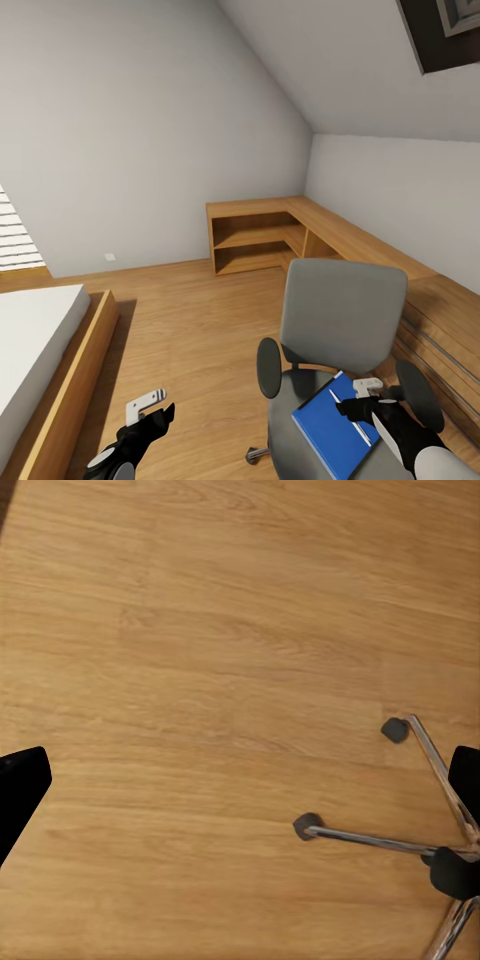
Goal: In the bedroom, organize the workspace by keeping the computer under the desk, ensuring the monitor is on the desk, placing the keyboard on the desk next to the monitor, placing the mouse on the desk next to the keyboard, moving the folder from the swivel chair onto the desk next to the mouse, stacking the notebook on top of the folder with the pen on top of the notebook, and positioning the swivel chair next to the desk.
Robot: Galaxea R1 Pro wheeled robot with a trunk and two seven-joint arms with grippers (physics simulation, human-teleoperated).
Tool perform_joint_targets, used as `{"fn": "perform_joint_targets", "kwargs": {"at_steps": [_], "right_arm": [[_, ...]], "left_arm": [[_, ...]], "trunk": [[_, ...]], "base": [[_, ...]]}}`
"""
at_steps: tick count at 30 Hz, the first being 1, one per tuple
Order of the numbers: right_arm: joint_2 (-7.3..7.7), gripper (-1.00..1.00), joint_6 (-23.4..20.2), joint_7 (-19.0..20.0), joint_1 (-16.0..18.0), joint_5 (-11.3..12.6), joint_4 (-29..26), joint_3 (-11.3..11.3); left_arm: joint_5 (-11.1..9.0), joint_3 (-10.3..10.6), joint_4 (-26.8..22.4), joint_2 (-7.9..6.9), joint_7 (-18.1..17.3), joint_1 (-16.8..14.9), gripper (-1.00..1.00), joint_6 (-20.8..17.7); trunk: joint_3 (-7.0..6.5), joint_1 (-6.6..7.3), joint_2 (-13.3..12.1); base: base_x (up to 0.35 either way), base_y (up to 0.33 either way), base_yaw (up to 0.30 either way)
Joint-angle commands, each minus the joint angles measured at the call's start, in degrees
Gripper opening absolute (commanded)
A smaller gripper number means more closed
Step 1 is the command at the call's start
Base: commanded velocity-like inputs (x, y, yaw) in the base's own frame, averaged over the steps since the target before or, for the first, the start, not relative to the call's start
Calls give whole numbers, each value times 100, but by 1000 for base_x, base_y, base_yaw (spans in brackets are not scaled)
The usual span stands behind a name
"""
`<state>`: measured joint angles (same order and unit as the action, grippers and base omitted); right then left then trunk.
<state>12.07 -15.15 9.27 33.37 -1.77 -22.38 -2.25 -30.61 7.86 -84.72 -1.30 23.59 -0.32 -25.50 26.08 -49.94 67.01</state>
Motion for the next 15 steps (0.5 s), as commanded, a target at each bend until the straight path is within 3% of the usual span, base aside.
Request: {"fn": "perform_joint_targets", "kwargs": {"at_steps": [1, 15], "right_arm": [[5, 100, -58, 14, 2, -17, -12, -22], [5, 100, -157, 6, 11, -8, -17, -18]], "left_arm": [[-59, 14, -9, -5, 58, -3, 100, -7], [-59, 14, -9, -6, 66, -3, 100, -7]], "trunk": [[24, -22, 44], [275, -330, 605]], "base": [[0, 0, 0], [0, 0, 0]]}}
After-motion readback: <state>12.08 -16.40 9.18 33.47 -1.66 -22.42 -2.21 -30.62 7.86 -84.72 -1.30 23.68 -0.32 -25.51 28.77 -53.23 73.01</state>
